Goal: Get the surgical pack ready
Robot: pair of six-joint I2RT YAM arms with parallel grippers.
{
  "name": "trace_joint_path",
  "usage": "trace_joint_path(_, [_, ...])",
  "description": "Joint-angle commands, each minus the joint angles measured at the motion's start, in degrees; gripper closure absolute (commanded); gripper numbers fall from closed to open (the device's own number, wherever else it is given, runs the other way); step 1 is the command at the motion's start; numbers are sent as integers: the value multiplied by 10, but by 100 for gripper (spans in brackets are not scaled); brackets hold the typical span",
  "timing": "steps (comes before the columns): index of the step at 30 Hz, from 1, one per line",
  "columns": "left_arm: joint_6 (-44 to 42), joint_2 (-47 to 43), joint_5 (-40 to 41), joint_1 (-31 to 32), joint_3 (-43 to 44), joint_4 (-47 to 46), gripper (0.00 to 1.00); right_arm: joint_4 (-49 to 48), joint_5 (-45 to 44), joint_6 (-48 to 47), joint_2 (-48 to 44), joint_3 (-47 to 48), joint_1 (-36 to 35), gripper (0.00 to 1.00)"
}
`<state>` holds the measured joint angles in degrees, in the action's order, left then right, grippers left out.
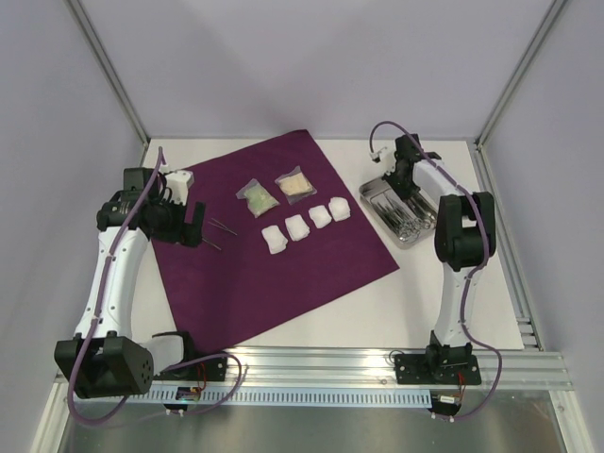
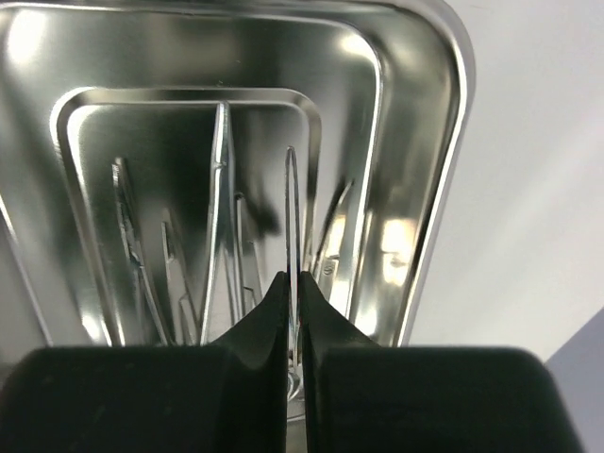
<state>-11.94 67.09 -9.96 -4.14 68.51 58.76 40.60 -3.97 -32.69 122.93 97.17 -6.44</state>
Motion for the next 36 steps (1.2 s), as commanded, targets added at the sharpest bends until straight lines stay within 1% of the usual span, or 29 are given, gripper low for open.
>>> trace_joint_path(1, [-12, 1, -3, 1, 12, -13, 0, -10, -37, -38, -9, 2, 8, 99])
trace_joint_path(3, [-12, 1, -6, 1, 12, -14, 0, -20, -30, -42, -14, -14, 12, 99])
trace_joint_path(5, [-12, 1, -7, 1, 12, -13, 0, -20, -3, -42, -15, -17, 22, 98])
trace_joint_path(23, [-13, 0, 12, 1, 0, -22, 0, -31, 27, -44, 11, -22, 27, 94])
trace_joint_path(34, [-13, 1, 17, 0, 0, -26, 0, -32, 25, -41, 24, -21, 27, 85])
trace_joint_path(36, [-12, 1, 18, 0, 0, -26, 0, -30, 20, -39, 24, -19, 27, 81])
